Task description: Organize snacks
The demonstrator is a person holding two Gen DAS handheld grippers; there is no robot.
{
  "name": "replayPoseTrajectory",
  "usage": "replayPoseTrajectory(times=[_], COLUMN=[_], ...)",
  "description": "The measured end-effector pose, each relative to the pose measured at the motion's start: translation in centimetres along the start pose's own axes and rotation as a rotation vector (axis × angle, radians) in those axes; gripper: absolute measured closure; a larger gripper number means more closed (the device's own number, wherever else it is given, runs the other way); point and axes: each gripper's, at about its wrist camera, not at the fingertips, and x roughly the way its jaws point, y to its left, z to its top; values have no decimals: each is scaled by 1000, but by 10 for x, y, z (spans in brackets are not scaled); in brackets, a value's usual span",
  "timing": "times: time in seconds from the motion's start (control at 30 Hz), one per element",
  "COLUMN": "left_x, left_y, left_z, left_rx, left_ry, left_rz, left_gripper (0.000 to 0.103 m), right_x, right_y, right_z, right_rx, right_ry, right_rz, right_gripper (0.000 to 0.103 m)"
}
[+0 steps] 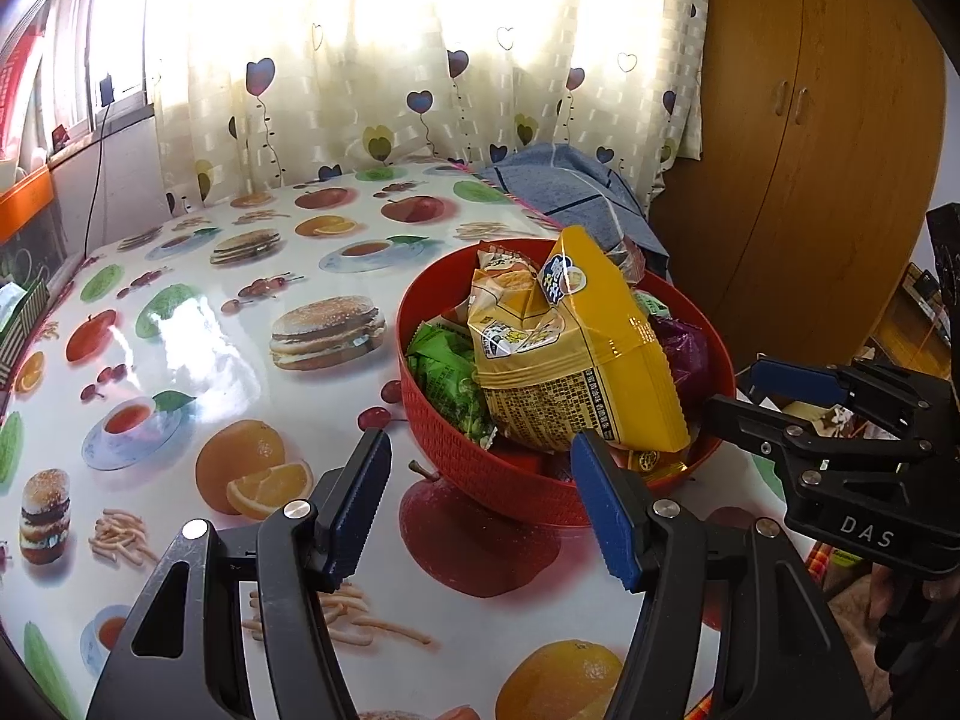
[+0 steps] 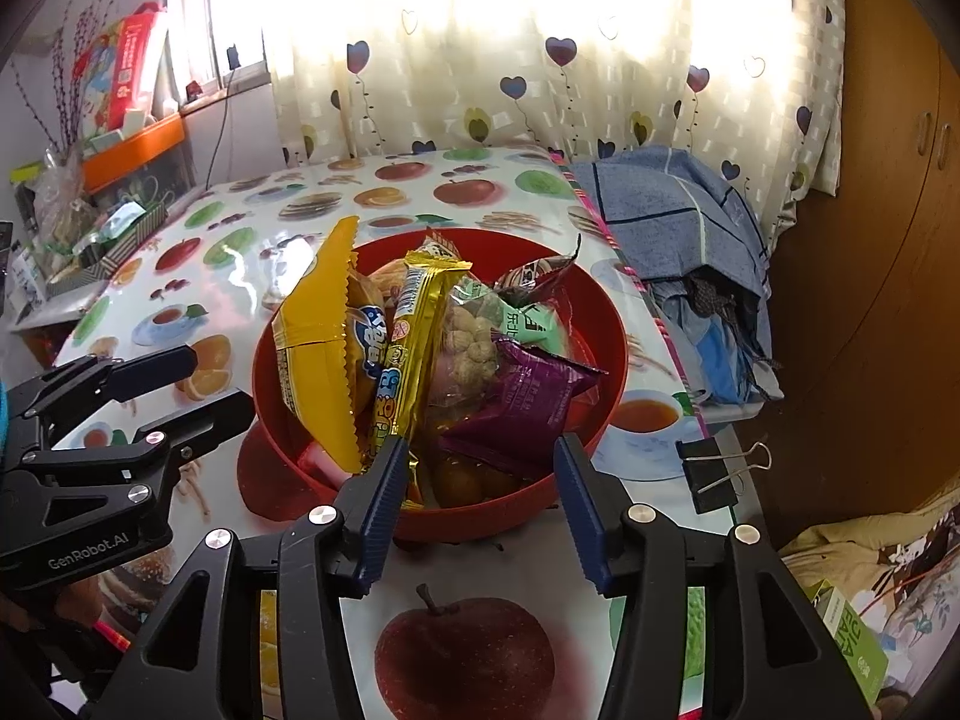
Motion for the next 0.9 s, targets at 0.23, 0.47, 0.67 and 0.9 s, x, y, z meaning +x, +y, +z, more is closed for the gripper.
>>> replayPoseTrajectory(times=[0.23,0.47,0.67,0.9], left_x=[2,5,8,9], left_y=[-2,0,2,4], left_z=[-3,-5,-5,-5], left_rx=[8,1,-5,-8], left_ry=[2,15,22,21], left_rz=[6,-5,-7,-3], left_gripper=[40,40,40,40], right_x=[1,2,4,7], right_y=[3,3,4,5], right_z=[0,1,2,3], right_rx=[0,8,9,16], right_ry=[0,7,10,16], right_rz=[18,36,42,37], right_gripper=[54,54,54,54])
